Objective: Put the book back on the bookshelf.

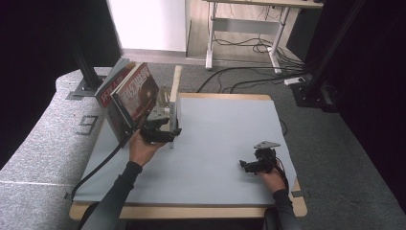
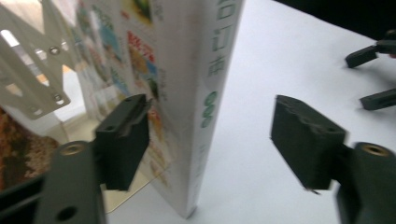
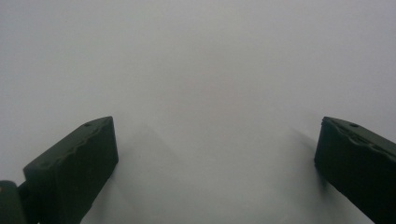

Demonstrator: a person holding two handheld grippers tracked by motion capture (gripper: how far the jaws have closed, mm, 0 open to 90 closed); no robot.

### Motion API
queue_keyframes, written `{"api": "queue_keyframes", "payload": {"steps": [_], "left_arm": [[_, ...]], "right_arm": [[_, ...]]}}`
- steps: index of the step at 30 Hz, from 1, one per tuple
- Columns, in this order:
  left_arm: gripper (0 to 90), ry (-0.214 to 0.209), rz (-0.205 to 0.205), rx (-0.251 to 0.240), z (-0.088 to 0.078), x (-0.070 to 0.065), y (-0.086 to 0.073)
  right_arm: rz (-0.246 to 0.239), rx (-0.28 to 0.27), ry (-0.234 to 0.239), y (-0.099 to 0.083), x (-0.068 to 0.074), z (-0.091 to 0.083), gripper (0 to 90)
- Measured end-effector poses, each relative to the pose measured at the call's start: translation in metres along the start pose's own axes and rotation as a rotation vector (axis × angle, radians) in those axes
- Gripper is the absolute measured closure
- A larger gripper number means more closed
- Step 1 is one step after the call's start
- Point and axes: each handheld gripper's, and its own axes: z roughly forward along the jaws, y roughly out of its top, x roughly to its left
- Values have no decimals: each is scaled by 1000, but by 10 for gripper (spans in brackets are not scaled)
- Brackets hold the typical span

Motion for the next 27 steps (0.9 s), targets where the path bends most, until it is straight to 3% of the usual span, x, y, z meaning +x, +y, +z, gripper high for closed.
{"api": "queue_keyframes", "payload": {"steps": [6,12,16,27], "left_arm": [[146,-23,4,10,-7,-4,-1],[142,-50,-19,-1,-15,-6,-4],[134,-37,-1,9,-19,-9,-9],[71,-74,24,11,-37,-19,-21]], "right_arm": [[0,0,-1,0,0,0,0],[0,0,-2,0,0,0,0],[-1,0,-2,0,0,0,0],[0,0,-1,0,0,0,0]]}}
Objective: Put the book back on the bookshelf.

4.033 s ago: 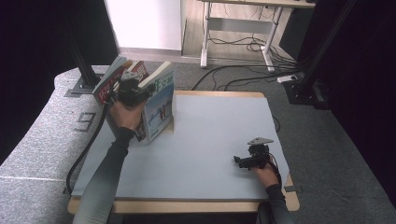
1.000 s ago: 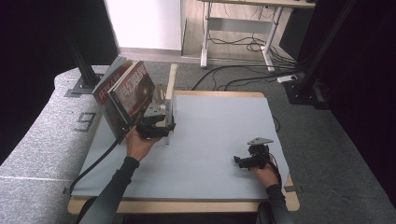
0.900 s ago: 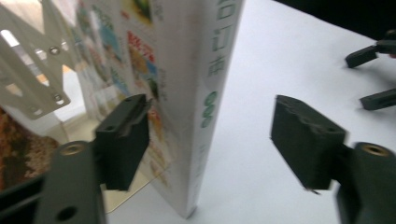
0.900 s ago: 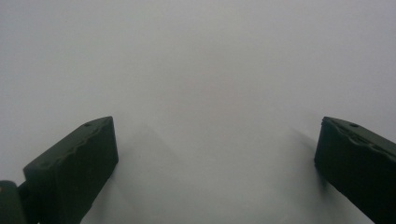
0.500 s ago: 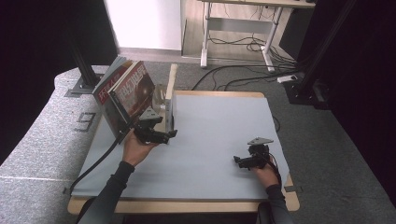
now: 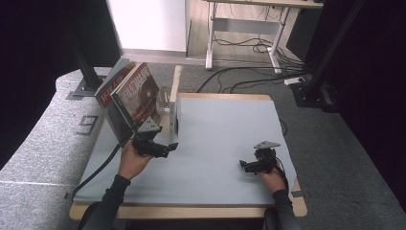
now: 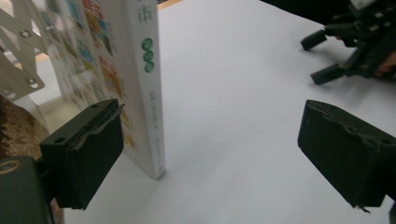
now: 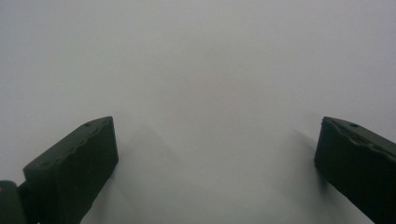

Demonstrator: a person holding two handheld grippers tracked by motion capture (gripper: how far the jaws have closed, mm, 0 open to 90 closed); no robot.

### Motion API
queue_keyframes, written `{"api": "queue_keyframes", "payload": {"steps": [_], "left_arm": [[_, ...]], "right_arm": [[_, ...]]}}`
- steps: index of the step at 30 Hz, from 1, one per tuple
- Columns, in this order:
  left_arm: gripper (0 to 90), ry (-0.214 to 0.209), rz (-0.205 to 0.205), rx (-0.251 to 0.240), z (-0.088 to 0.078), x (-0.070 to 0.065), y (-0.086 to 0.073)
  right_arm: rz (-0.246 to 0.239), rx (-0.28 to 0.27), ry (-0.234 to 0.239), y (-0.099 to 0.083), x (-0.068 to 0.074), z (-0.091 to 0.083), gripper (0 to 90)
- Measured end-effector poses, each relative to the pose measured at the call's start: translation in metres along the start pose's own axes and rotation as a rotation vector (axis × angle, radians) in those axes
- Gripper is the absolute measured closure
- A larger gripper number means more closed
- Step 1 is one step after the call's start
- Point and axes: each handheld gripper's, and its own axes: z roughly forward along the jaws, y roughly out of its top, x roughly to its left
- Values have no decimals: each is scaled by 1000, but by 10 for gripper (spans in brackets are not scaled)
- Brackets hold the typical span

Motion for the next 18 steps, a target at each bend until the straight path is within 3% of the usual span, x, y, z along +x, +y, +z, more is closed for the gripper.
{"api": "queue_keyframes", "payload": {"steps": [8,18], "left_arm": [[53,-41,-11,-24,-13,-1,-12],[0,-51,-2,-1,-21,-1,-35]], "right_arm": [[-1,0,1,0,0,0,0],[0,0,1,0,0,0,0]]}}
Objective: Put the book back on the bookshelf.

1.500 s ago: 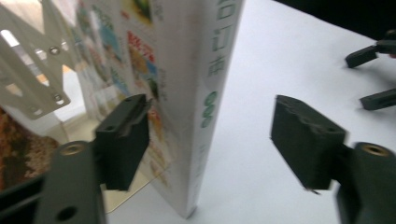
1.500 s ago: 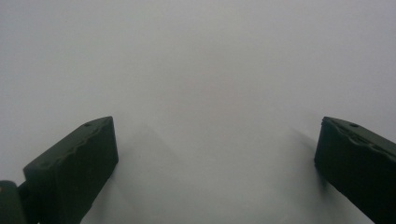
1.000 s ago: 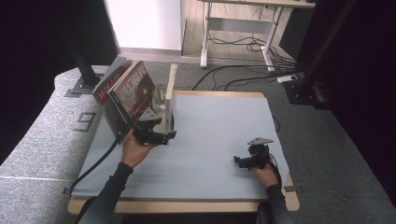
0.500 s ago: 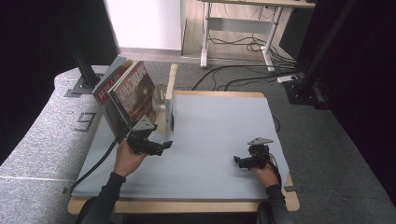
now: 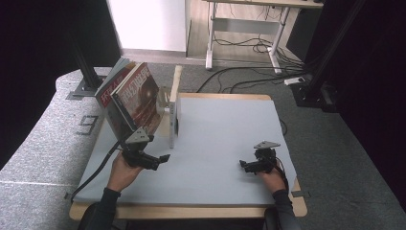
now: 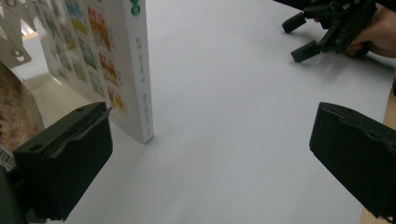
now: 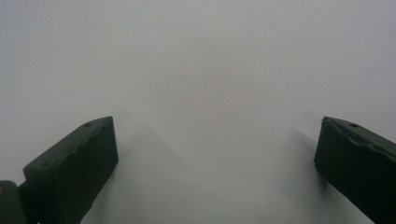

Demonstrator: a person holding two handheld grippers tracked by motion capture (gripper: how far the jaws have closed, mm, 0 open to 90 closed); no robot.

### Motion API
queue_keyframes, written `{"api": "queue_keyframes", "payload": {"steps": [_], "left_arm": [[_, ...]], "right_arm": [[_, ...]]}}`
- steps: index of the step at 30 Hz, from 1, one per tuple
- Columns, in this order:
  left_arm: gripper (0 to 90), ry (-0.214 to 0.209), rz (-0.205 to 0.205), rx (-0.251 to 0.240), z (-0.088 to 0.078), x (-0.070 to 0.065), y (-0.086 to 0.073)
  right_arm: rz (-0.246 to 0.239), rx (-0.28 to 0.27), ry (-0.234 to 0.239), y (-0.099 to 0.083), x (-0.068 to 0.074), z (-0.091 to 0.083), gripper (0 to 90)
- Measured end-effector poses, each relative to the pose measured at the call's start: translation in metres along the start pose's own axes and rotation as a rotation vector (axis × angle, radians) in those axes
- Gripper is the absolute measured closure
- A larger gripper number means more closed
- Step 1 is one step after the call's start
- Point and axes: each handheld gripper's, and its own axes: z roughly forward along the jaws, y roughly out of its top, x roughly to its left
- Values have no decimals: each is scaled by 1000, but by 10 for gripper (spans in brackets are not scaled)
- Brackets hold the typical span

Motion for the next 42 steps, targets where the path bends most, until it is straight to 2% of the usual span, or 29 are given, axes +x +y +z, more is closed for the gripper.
{"api": "queue_keyframes", "payload": {"steps": [3,6,14,18,21,28,34,42], "left_arm": [[0,-9,4,2,0,0,-8],[0,-19,-8,9,1,2,-16],[0,-11,-9,42,12,4,-37],[0,8,1,88,22,5,-48],[0,8,-11,106,28,6,-55],[0,7,-12,159,41,5,-63],[0,-5,-9,244,58,3,-73],[0,8,6,250,59,1,-73]], "right_arm": [[-1,0,0,0,0,0,0],[-1,0,-1,0,0,0,0],[-1,0,-1,0,0,0,0],[-1,0,-1,0,0,0,0],[-1,0,-1,0,0,0,0],[-1,0,-1,0,0,0,0],[-1,0,-1,0,0,0,0],[-1,0,-1,0,0,0,0]]}}
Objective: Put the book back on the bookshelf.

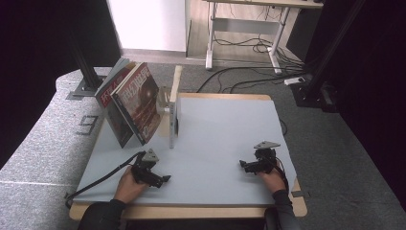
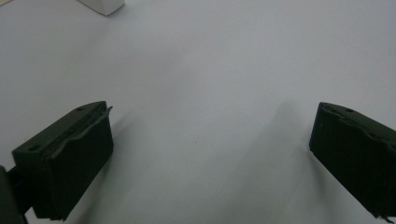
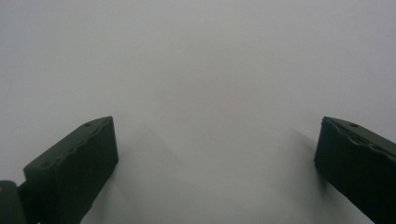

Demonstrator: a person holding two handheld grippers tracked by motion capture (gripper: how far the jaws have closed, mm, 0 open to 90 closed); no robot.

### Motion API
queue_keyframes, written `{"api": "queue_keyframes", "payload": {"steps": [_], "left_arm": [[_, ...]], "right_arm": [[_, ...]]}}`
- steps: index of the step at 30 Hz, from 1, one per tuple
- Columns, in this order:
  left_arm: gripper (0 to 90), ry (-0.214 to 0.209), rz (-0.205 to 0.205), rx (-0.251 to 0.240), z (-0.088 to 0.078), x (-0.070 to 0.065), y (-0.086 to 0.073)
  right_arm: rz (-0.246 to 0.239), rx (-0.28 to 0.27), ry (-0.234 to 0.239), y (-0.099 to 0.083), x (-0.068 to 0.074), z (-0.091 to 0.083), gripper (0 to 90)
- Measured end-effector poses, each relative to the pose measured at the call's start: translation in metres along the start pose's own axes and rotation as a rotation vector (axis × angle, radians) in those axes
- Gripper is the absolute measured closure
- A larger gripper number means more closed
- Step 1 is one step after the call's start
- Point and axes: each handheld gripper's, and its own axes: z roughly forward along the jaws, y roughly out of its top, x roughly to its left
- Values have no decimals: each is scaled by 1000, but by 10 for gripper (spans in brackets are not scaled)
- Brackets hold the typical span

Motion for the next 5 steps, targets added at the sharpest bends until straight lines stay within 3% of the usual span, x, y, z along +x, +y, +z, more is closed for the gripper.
{"api": "queue_keyframes", "payload": {"steps": [5], "left_arm": [[0,11,9,8,0,-1,0]], "right_arm": [[1,-1,1,0,0,0,0]]}}
